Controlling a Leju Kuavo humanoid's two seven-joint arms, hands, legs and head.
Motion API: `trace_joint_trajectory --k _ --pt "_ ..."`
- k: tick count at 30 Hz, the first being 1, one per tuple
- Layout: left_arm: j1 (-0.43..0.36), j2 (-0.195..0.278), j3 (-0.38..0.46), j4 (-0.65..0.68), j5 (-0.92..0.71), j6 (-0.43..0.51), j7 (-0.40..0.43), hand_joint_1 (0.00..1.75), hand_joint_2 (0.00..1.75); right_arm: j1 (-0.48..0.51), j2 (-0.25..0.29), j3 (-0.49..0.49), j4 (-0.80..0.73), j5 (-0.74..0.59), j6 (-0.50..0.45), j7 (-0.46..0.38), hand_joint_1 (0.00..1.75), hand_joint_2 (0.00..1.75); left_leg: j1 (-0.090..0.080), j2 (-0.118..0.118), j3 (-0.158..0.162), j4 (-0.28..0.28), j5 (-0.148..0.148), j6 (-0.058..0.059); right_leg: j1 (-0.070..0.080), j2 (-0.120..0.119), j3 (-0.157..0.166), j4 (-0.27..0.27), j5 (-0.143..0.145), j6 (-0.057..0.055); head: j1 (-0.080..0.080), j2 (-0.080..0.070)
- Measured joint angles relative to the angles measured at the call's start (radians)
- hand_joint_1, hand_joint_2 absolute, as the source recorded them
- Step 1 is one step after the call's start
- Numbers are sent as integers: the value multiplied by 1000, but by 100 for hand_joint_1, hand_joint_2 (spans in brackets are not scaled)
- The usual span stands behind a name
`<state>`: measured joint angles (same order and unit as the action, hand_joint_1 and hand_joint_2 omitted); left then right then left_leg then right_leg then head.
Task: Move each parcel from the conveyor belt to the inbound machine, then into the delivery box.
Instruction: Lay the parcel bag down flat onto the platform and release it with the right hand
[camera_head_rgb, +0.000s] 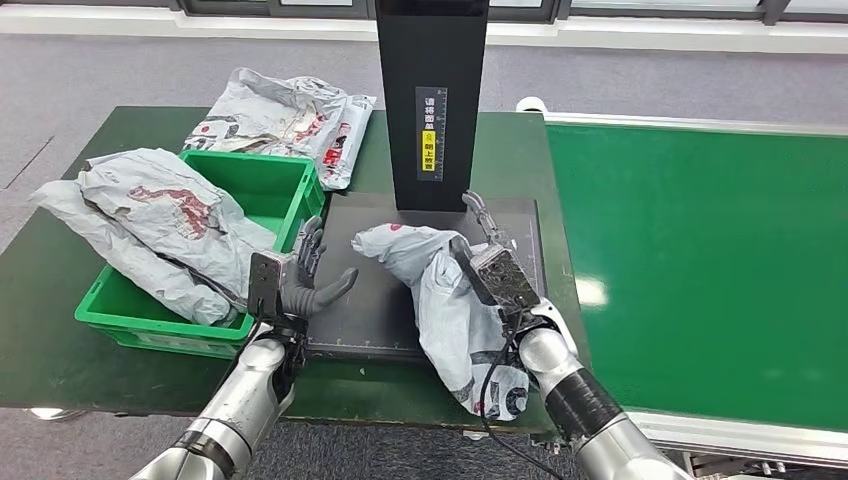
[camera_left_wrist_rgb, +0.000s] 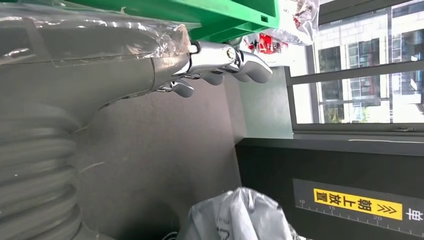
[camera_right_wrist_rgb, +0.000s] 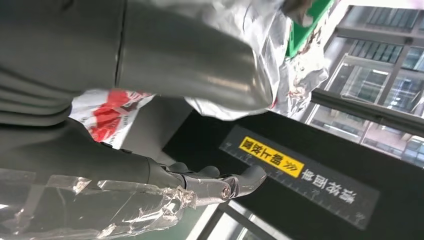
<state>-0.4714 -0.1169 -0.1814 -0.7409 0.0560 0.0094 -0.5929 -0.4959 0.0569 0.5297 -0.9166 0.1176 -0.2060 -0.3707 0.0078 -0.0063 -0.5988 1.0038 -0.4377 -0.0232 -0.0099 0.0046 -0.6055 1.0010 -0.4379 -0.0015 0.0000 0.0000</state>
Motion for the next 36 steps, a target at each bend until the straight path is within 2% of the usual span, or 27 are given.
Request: trace_joint_trajectory --k 7,16,17,20,21,23,26,30,34,35,36 --pt "0 6 -57 16 -91 -109 -50 0 175 47 -12 -51 -18 -150 137 -10 0 0 0 0 0 0 0 0 0 0 0 0 0 0 0 0" --pt "-1 6 -87 24 -131 -131 -65 0 175 61 -18 -71 -18 -180 177 -22 0 0 0 0 0 0 0 0 0 0 0 0 0 0 0 0" --pt "-3 6 -106 33 -160 -139 -73 0 175 78 -21 -89 -19 -210 228 -30 0 0 -1 0 0 0 0 0 0 0 0 0 0 0 0 0" --pt "-23 -3 -173 76 -240 -151 -94 0 175 142 -28 -150 -21 -333 489 -73 0 0 -1 0 0 0 0 0 -1 0 0 0 0 0 0 0" --pt "-31 -7 -184 86 -249 -150 -96 0 175 151 -29 -160 -21 -353 544 -86 0 0 -1 0 0 0 0 0 -1 0 0 0 0 0 0 0" --pt "-40 -11 -198 99 -271 -148 -93 0 175 161 -30 -174 -24 -341 561 -111 0 0 -1 0 0 0 0 0 -1 0 0 0 0 0 0 0" --pt "-48 -9 -230 111 -351 -137 -72 0 175 182 -30 -206 -61 -256 459 -134 0 0 -1 0 0 0 0 0 -1 0 0 0 0 0 0 0" --pt "-51 -3 -274 124 -433 -121 -49 0 175 199 -29 -252 -125 -191 363 -123 0 175 -1 0 0 0 0 0 -1 0 0 0 0 0 0 0" --pt "-65 3 -336 149 -573 -85 -2 0 175 224 -29 -300 -196 -137 266 -130 0 175 -1 -2 0 0 0 1 -1 -2 1 0 0 0 0 0" --pt "-69 4 -353 157 -603 -74 6 8 175 229 -29 -312 -214 -128 250 -129 0 175 -1 -2 0 0 0 1 -1 -2 1 0 0 0 0 0" --pt "-75 4 -369 165 -631 -65 14 52 175 234 -29 -324 -231 -122 236 -126 0 175 -1 -2 0 0 0 1 -1 -2 1 0 0 0 0 0"
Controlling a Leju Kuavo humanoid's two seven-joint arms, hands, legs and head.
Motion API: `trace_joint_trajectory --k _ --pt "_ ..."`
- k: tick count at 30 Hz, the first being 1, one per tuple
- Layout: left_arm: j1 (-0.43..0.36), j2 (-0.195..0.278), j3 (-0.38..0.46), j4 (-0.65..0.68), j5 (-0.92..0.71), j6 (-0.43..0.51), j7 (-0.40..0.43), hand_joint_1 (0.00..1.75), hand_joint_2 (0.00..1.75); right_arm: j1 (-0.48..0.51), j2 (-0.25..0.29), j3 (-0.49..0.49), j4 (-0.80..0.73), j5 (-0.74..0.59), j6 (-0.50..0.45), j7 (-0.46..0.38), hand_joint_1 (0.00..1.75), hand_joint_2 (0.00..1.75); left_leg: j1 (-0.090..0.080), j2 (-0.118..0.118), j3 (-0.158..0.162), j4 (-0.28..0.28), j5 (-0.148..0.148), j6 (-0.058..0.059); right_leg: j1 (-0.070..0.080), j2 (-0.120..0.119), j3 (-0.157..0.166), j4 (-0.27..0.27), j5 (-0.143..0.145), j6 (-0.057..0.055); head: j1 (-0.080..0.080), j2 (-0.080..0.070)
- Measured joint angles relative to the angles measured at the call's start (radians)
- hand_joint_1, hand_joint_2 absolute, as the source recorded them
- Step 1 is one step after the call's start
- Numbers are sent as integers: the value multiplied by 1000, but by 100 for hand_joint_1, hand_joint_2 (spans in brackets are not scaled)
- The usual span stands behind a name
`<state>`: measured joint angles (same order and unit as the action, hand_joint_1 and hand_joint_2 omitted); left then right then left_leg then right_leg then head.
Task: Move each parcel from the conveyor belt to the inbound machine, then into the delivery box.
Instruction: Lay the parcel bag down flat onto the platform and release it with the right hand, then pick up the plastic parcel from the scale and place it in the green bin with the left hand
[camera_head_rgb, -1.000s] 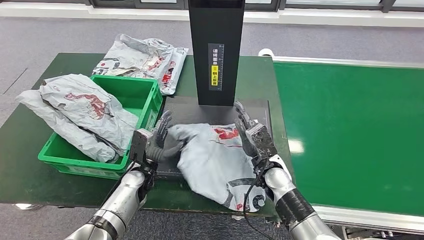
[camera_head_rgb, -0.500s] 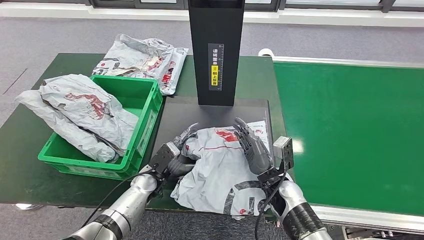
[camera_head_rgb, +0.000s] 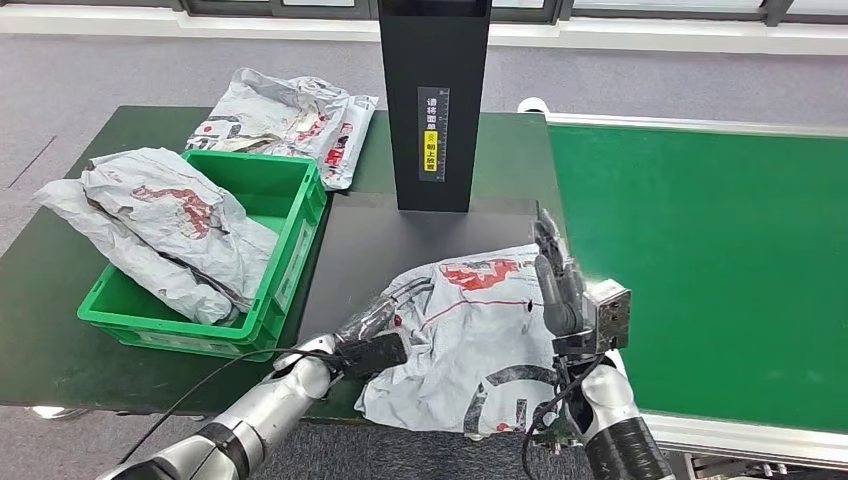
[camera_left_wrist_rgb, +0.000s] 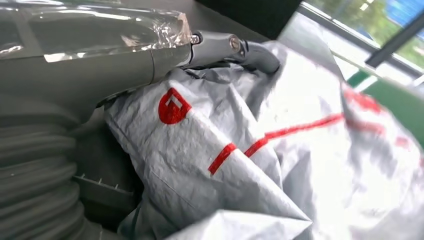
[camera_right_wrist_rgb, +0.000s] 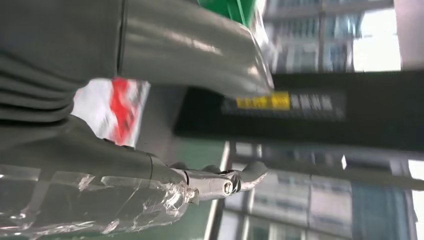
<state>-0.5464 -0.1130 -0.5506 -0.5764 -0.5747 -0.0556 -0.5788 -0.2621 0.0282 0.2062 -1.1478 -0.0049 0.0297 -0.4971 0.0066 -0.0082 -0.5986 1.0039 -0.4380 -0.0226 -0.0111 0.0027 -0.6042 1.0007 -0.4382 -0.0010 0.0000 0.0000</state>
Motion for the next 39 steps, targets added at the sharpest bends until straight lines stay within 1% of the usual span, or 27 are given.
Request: trace_joint_trajectory --k 2,3,7,9,13,16,18,22,25,28,32,36,37,39 --pt "-15 0 -35 16 -64 18 26 139 175 7 0 -19 -30 8 -29 5 0 175 0 0 0 0 0 0 0 0 1 0 0 0 0 0" --pt "-25 -1 -56 26 -102 30 46 175 175 12 0 -29 -45 10 -47 7 0 175 0 -1 1 0 0 0 0 -1 1 0 0 0 0 0" --pt "-57 -7 -135 62 -223 103 143 175 175 48 0 -75 -119 21 -97 14 0 175 0 -8 6 0 -2 3 0 -8 11 -1 -5 3 0 0" --pt "-60 -9 -152 73 -243 135 161 175 175 75 0 -91 -155 26 -102 17 0 175 0 -11 11 -1 -3 5 0 -12 17 -2 -9 4 0 0" --pt "-70 -11 -163 89 -243 170 165 175 175 108 0 -100 -204 32 -102 21 0 175 -1 -8 11 -1 -12 7 -1 -11 25 -3 -11 5 0 0" --pt "-64 -11 -152 88 -184 201 111 175 175 126 5 -110 -228 40 -102 27 0 175 -1 -5 15 0 -9 6 -1 -8 25 -2 -7 3 0 0" --pt "-53 -11 -124 75 -119 196 54 175 175 136 9 -115 -238 44 -102 31 0 175 -1 -4 18 0 -4 4 0 -6 23 -2 -5 2 0 0" --pt "-21 -7 -39 11 11 133 -27 175 175 148 16 -130 -243 43 -102 32 0 175 -1 -3 17 0 -3 3 0 -4 19 -1 -4 1 0 0" --pt "1 -6 32 -48 104 96 -48 175 175 153 18 -142 -243 30 -102 32 0 175 -1 -3 14 0 -3 3 0 -3 16 -1 -4 1 0 0" --pt "16 -3 108 -115 203 84 -50 175 175 161 18 -156 -244 2 -102 31 0 175 0 -3 11 0 -4 3 0 -3 13 -1 -4 1 0 0" --pt "21 18 202 -236 263 132 -21 175 175 182 18 -167 -244 -28 -102 25 0 175 0 -2 10 0 -4 3 0 -3 11 -1 -4 1 0 0" --pt "22 40 258 -332 263 165 7 175 175 198 18 -170 -246 -38 -102 24 0 175 0 -2 9 0 -4 3 0 -3 10 -1 -5 1 0 0" --pt "22 44 266 -348 255 185 9 175 175 199 18 -172 -247 -40 -103 24 0 175 0 -2 9 0 -4 3 0 -3 10 -1 -4 1 0 0" --pt "20 54 281 -374 226 254 16 175 175 205 18 -178 -251 -47 -105 23 0 175 0 -2 8 0 -4 3 0 -3 9 -1 -4 1 0 0"
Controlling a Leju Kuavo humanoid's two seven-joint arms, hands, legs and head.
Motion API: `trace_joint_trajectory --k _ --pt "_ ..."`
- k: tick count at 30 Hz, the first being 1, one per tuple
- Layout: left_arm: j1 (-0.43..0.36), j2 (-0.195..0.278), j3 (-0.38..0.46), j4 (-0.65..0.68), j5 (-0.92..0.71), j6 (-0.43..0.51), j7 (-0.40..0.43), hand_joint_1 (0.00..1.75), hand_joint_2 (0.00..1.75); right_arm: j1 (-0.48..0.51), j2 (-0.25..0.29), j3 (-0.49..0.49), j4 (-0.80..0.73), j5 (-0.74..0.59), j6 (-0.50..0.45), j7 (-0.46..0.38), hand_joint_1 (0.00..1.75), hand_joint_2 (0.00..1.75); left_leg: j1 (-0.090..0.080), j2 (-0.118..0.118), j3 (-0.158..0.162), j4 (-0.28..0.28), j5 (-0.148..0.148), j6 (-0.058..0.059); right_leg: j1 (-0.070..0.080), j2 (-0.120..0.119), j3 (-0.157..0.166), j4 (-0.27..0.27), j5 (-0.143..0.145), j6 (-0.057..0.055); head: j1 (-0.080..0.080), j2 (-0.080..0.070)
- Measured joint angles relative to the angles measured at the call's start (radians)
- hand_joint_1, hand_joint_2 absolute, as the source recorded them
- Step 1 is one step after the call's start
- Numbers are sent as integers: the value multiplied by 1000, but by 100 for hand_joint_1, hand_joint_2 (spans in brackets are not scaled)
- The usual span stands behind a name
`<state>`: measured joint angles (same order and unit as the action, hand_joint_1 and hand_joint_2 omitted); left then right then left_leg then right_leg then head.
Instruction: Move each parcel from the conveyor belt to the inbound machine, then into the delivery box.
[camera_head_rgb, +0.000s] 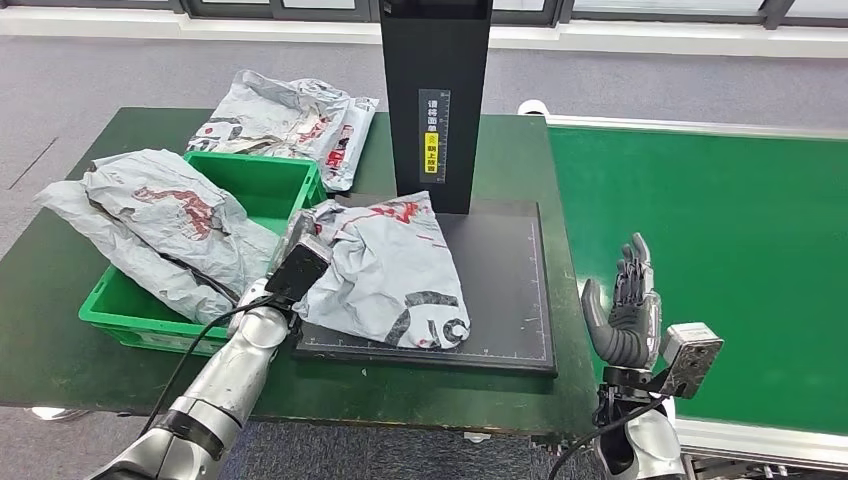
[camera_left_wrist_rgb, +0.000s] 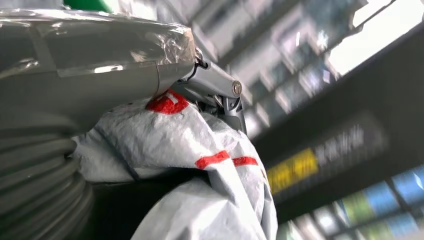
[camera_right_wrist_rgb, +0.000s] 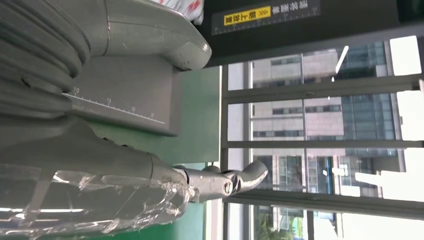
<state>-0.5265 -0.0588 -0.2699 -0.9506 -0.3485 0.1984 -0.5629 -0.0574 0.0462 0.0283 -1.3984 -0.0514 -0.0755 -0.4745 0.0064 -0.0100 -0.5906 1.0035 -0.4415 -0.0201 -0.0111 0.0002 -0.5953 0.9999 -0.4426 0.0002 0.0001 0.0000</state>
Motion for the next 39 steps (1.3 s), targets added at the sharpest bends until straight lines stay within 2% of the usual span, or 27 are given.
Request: trace_joint_trajectory --k 2,8,12,17,21,25,28,30,34,39 --pt "-11 15 17 -25 -23 68 13 175 175 8 0 -4 -4 -7 -3 -2 0 175 0 1 0 0 0 0 0 1 -1 0 0 0 0 0" --pt "-52 65 60 -67 -60 181 39 175 175 23 0 -9 -11 -29 -11 -11 0 175 0 1 -2 0 0 0 0 1 -2 0 0 0 0 0" --pt "-131 134 114 -59 -73 328 41 175 175 38 0 -17 -25 -50 -21 -14 0 175 1 5 -4 0 1 -2 1 4 -6 1 2 -2 0 0" --pt "-211 230 228 -18 -49 459 -10 175 175 64 3 -23 -53 -55 -34 -13 0 175 1 6 -4 0 1 -4 3 6 -7 3 1 -3 0 0" --pt "-248 284 372 51 -41 493 -63 171 175 84 12 -25 -76 -52 -39 -10 0 175 2 8 -4 0 1 -6 4 8 -9 3 1 -5 0 0" --pt "-265 298 506 133 -152 495 -86 0 175 93 17 -33 -103 -46 -47 3 0 175 2 7 -4 0 1 -6 4 7 -9 3 1 -6 0 0" --pt "-283 298 547 215 -243 443 -62 0 175 105 20 -43 -130 -48 -50 10 0 175 2 6 -4 0 1 -5 3 6 -8 3 1 -6 0 0" --pt "-289 297 530 261 -294 354 -33 0 175 114 20 -53 -145 -53 -47 16 0 175 2 5 -4 0 1 -5 3 5 -8 2 1 -6 0 0" --pt "-289 288 456 329 -383 199 -10 0 175 118 19 -71 -158 -61 -32 20 0 175 1 6 -4 0 1 -5 1 5 -8 2 2 -4 0 0" --pt "-270 281 346 375 -435 95 -37 0 175 118 14 -82 -160 -66 -14 19 0 175 0 6 -4 0 1 -5 1 6 -8 2 2 -4 0 0"
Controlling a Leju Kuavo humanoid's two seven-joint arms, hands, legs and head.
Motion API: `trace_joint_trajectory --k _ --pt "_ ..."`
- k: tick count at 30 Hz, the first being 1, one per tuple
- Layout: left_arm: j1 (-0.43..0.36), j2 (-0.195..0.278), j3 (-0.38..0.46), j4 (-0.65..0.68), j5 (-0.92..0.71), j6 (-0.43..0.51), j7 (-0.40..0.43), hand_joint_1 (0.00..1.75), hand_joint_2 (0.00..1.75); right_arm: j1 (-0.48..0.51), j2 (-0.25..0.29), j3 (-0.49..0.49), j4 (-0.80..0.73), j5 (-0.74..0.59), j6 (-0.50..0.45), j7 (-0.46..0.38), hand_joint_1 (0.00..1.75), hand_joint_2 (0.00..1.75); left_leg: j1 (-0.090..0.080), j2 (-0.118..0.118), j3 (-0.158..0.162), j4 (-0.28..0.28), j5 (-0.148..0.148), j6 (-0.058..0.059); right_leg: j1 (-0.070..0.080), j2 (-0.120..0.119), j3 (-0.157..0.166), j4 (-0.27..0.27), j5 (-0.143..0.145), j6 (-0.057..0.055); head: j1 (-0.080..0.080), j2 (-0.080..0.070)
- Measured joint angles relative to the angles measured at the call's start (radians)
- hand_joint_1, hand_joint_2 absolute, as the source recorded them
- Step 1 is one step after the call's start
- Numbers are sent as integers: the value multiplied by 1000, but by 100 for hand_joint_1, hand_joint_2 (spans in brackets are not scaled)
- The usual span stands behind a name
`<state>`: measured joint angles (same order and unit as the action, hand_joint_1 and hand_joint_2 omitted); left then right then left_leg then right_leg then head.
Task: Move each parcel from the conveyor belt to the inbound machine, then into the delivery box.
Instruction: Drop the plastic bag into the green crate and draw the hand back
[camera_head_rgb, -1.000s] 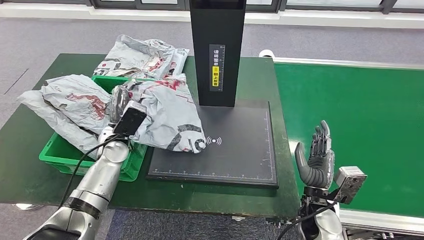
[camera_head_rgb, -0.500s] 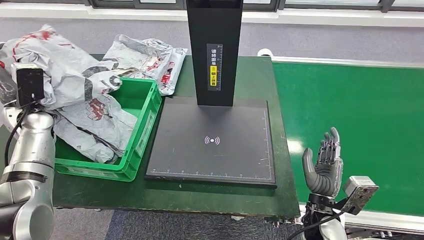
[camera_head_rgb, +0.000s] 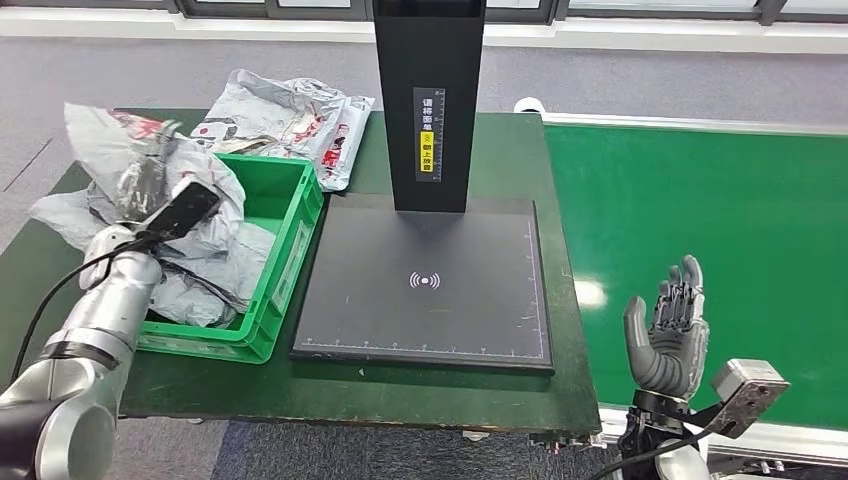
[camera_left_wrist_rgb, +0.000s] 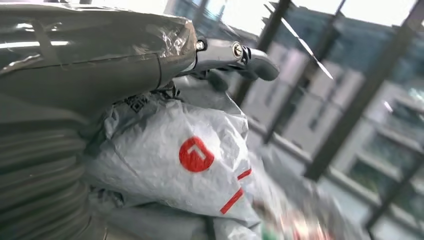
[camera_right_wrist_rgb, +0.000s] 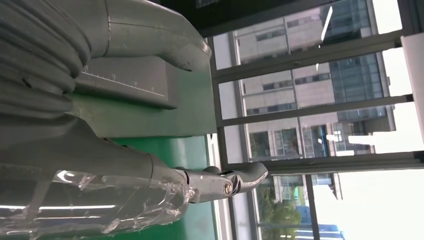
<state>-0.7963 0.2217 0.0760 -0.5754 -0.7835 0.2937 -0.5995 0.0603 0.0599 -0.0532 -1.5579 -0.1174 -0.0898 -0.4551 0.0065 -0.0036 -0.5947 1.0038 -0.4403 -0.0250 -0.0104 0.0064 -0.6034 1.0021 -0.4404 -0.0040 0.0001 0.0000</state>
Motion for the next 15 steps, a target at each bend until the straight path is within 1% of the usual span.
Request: trace_joint_trajectory --k 1,5,6,10,13,15 --pt "7 0 -16 4 1 -8 -10 0 175 0 -2 -2 0 -1 3 0 0 175 0 0 0 0 0 0 0 0 0 0 0 0 0 0" --pt "33 5 -52 8 25 -21 -40 0 0 3 -11 -7 0 -8 13 -4 0 175 0 0 0 0 0 0 1 0 0 0 0 -1 0 0" --pt "41 9 -56 5 40 -26 -44 0 0 5 -14 -8 0 -12 16 -5 0 175 0 0 0 0 0 0 2 0 0 0 0 -1 0 0" --pt "92 39 -57 -36 139 -48 -70 0 175 10 -21 -8 3 -22 27 -14 0 175 0 2 0 0 -1 -1 2 1 -1 1 -1 -2 0 0" --pt "140 60 -48 -90 219 -72 -91 0 175 8 -22 -8 9 -23 29 -17 0 175 0 1 0 0 -1 -1 3 1 -1 1 -2 -2 0 0" --pt "177 70 -41 -145 280 -113 -98 0 175 6 -22 -8 13 -22 30 -17 0 175 0 1 0 -1 -1 -1 3 1 0 1 -2 -3 0 0"
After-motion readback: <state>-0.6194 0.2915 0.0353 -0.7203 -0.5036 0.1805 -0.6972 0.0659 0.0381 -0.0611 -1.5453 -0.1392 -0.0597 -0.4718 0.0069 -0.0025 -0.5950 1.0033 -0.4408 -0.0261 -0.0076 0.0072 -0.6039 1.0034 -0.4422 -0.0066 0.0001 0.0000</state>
